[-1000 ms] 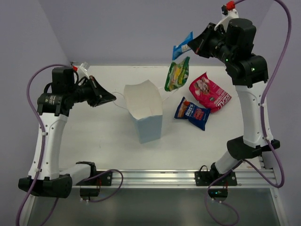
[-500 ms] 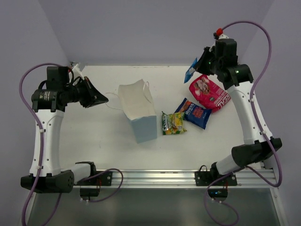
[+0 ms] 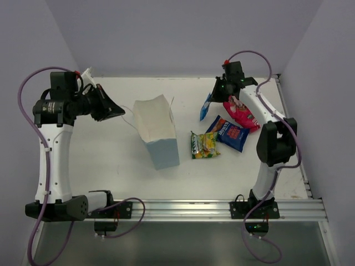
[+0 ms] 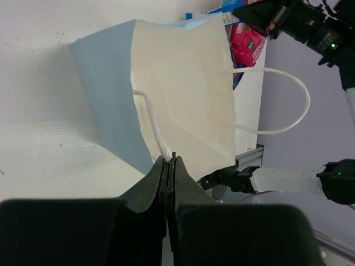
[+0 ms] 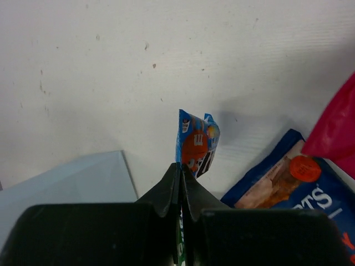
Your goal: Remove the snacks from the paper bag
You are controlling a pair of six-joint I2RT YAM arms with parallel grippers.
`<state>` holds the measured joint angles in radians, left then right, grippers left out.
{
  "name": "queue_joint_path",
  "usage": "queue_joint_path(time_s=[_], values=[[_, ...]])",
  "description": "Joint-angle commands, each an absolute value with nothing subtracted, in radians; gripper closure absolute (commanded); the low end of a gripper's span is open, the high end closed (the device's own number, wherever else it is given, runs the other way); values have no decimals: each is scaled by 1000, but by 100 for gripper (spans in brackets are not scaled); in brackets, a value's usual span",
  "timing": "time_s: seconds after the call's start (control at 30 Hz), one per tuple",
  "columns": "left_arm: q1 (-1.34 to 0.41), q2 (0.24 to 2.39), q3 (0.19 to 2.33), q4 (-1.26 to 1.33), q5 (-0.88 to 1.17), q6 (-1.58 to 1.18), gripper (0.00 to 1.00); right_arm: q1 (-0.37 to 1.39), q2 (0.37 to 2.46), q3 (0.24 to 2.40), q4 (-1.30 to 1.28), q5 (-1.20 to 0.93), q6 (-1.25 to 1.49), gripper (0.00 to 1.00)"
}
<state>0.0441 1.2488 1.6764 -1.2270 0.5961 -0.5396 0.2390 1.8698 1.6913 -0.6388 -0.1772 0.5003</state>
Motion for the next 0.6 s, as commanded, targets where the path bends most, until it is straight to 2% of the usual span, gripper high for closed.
queue_joint_path(time_s=[0.0, 0.07, 0.17, 0.2, 0.23, 0.33, 0.43, 0.47, 0.57], values=[[57, 1244, 1720, -1261, 594, -502, 100, 238, 1966, 1805, -584, -313, 535, 99], [58, 1236, 1710, -1253, 601, -511, 100, 238, 2014, 1848, -629, -307, 561, 98], [60, 1223, 1692, -1235, 623, -526, 100, 238, 2095, 1907, -695, -233, 558, 85], [60, 1220, 1686, -1229, 630, -529, 100, 238, 2103, 1908, -702, -212, 555, 76], [60, 1213, 1674, -1224, 640, -534, 100, 236, 2102, 1904, -715, -193, 554, 62], [60, 1209, 1649, -1219, 655, -529, 100, 238, 2056, 1864, -744, -100, 538, 44], [61, 1192, 1626, -1216, 635, -520, 100, 236, 1959, 1777, -747, -63, 534, 31], [60, 1187, 1618, -1215, 631, -515, 100, 238, 1930, 1754, -735, -63, 531, 22], [60, 1157, 1571, -1184, 627, -522, 100, 258, 1835, 1706, -748, -81, 519, 19]])
